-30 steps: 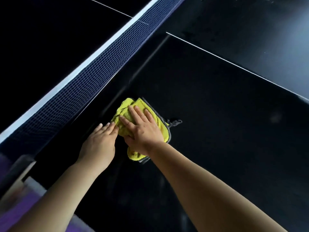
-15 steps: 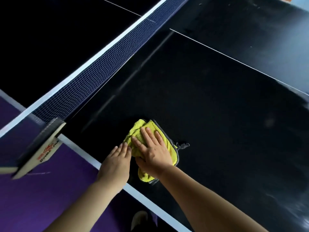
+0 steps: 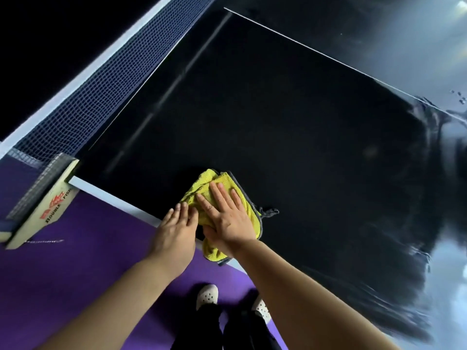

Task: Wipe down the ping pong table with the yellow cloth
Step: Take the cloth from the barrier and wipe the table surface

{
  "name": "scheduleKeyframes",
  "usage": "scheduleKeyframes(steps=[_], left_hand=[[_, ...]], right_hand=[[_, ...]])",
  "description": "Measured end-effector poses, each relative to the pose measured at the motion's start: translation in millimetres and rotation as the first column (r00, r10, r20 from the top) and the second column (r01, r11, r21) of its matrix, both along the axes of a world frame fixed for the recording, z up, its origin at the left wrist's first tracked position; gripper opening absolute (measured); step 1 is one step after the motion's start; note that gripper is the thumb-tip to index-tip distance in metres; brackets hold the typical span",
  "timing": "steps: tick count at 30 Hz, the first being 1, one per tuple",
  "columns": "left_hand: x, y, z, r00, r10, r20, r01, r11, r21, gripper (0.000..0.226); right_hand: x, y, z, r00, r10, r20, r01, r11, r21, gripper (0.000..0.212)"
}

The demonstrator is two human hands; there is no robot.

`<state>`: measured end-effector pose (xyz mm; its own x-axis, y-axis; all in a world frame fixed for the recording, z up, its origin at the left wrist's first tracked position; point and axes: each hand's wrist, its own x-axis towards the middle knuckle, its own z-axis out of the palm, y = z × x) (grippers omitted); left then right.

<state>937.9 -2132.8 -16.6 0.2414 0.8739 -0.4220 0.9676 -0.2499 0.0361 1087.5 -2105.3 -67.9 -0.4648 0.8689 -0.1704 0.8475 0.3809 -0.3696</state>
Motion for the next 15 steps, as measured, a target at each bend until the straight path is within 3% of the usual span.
scheduleKeyframes(steps=[7,15], left_hand=[[57.8,7.5,0.1,0.991,-0.132,-0.035,0.130,0.989,-0.068,0.055],[181.0,8.8,3.3,0.943,-0.329,-0.047,0.326,0.943,-0.062,0.055]], right_hand=[[61.7,-15.7,-1.7,0.992,-0.122,0.031,0.120,0.992,0.048,0.073],[183.6,-44.9,5.8,0.955,-0.292,0.061,0.291,0.956,0.017,0.075]])
